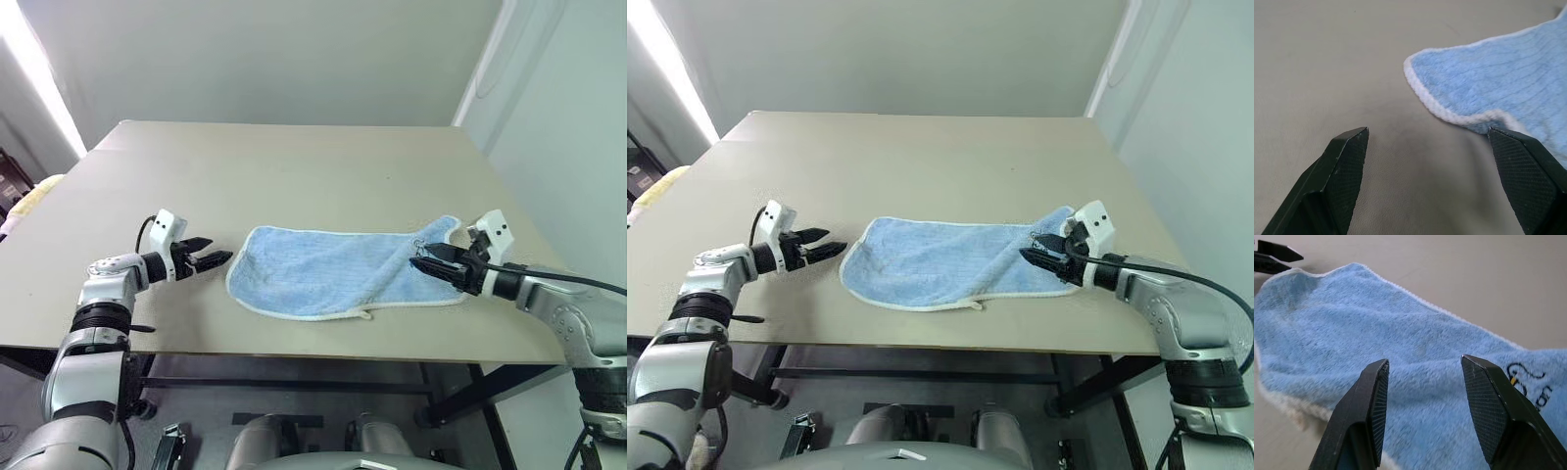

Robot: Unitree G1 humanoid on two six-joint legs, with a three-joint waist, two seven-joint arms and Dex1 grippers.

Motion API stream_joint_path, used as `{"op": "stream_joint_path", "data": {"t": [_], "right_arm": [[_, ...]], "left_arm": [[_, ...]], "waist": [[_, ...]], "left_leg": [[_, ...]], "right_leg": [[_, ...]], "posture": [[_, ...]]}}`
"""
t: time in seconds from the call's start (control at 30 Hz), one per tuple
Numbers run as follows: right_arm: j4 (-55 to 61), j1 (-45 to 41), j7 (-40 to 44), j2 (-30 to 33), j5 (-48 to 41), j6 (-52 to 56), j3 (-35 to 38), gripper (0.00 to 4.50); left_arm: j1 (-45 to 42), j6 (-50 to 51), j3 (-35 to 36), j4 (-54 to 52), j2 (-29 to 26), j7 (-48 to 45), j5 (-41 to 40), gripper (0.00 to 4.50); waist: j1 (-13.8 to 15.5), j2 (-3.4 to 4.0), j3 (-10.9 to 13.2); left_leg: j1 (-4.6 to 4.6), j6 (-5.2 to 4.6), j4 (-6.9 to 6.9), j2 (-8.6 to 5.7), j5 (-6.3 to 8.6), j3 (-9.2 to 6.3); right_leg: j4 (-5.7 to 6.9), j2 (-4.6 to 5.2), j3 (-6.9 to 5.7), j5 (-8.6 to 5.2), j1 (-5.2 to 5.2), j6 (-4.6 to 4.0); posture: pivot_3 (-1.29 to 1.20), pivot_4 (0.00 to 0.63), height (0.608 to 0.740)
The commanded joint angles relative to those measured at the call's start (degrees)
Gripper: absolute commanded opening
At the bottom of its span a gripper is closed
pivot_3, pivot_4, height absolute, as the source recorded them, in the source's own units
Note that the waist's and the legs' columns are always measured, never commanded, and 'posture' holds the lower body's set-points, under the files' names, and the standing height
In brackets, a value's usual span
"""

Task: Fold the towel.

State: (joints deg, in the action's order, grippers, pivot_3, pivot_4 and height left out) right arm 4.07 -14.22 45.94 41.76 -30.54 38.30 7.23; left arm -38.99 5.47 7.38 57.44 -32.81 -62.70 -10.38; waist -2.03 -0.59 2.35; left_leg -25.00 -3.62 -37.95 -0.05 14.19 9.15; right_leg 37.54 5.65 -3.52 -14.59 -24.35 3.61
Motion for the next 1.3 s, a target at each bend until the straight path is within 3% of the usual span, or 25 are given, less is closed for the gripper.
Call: {"op": "stream_joint_path", "data": {"t": [0.03,0.27,0.57,0.87,1.07,1.3], "right_arm": [[-1.2,-2.2,0.4,-0.3,0.7,-1.6,0.6,2.45],[-2.8,-3.0,0.5,-1.8,2.3,-1.7,-0.9,2.45],[4.1,3.6,-1.5,-1.7,2.5,-1.0,1.0,2.45],[7.5,4.7,-1.9,2.4,-1.0,2.0,9.3,2.45],[5.3,2.3,-3.1,1.7,1.0,1.8,6.7,2.45],[1.7,-2.6,-3.5,-2.7,3.7,-0.4,0.3,2.45]], "left_arm": [[-1.4,-1.8,-0.3,-0.3,0.2,0.3,0.5,4.12],[0.3,-1.0,0.8,-2.1,0.7,-1.1,-1.1,4.12],[4.1,-1.5,-1.3,-8.7,0.7,-0.6,0.6,4.12],[4.0,2.2,-4.2,-16.0,-3.1,-7.9,0.0,4.12],[3.9,2.8,-4.9,-20.2,-8.3,-12.3,-0.4,4.12],[14.0,5.2,-4.1,-32.6,-14.7,-15.1,-2.4,4.12]], "waist": [[-0.1,0.00,0.0],[-0.4,0.00,0.0],[-0.2,0.00,0.0],[-0.3,0.01,0.0],[-0.6,0.01,0.0],[-0.7,0.05,0.0]], "left_leg": [[-0.03,0.01,0.00,0.00,-0.01,0.01],[-0.37,0.32,0.00,-0.01,-0.19,0.08],[-0.35,0.05,0.09,0.02,-0.03,0.08],[-0.32,0.05,0.12,0.02,-0.03,0.10],[-0.33,0.06,0.21,0.03,-0.03,0.11],[-0.21,0.43,0.67,0.04,-0.25,0.17]], "right_leg": [[-0.04,0.00,0.00,0.00,-0.03,0.00],[-0.38,-0.01,0.00,0.01,-0.25,0.01],[-0.41,0.00,-0.06,0.01,-0.20,0.01],[-0.44,-0.01,-0.08,0.04,-0.20,0.00],[-0.46,-0.01,-0.08,0.04,-0.26,-0.01],[-0.51,0.00,-0.07,0.03,-0.43,-0.03]], "posture": [[0.00,0.000,0.735],[0.00,0.000,0.735],[0.00,0.000,0.735],[0.00,0.000,0.735],[0.00,0.000,0.735],[0.00,0.000,0.735]]}}
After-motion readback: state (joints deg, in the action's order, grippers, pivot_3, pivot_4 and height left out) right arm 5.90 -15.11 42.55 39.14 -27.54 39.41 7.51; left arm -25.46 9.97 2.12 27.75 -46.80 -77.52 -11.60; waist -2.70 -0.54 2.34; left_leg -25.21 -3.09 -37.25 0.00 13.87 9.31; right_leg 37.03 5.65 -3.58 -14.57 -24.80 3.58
